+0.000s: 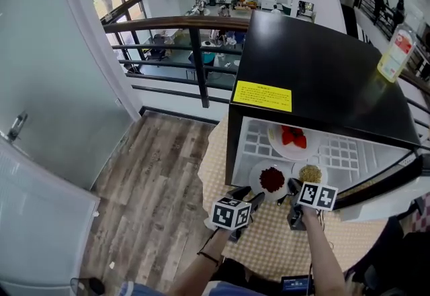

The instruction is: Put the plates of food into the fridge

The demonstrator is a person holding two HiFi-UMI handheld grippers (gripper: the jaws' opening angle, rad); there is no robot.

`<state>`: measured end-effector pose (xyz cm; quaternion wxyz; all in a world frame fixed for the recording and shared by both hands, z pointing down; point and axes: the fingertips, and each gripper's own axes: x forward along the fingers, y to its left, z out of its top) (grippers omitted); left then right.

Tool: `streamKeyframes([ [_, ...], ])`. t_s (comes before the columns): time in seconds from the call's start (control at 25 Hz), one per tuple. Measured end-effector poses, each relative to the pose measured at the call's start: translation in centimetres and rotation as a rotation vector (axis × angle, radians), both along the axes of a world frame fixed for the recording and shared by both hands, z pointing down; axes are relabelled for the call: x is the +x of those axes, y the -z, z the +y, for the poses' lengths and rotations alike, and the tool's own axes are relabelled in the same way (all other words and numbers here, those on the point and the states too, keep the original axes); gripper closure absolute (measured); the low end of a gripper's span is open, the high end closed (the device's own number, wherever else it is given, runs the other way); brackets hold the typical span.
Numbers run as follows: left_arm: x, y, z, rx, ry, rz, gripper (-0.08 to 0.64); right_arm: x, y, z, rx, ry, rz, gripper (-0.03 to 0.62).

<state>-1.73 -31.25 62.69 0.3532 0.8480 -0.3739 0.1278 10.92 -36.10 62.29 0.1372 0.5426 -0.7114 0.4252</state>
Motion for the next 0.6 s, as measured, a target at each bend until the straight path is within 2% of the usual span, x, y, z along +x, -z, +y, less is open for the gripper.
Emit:
streamKeyframes([
  [0.12,0.0,-0.1,-0.3,-0.004,0.008,0.003,0.345,-0.3,-0.2,-0.7,0.026,0.081,0.138,0.554],
  [0.4,0.0,0.0,-1.1,0.007,0.018,0.005,0.345,-0.6,0.1,-2.5,0.088,0.127,0.261,0.554],
  [0.6,0.0,0.5,-1.1,0.025,0.021,0.018,0.345,-1.7,1.5,-3.1,0.236,0.239,0.430,0.555],
])
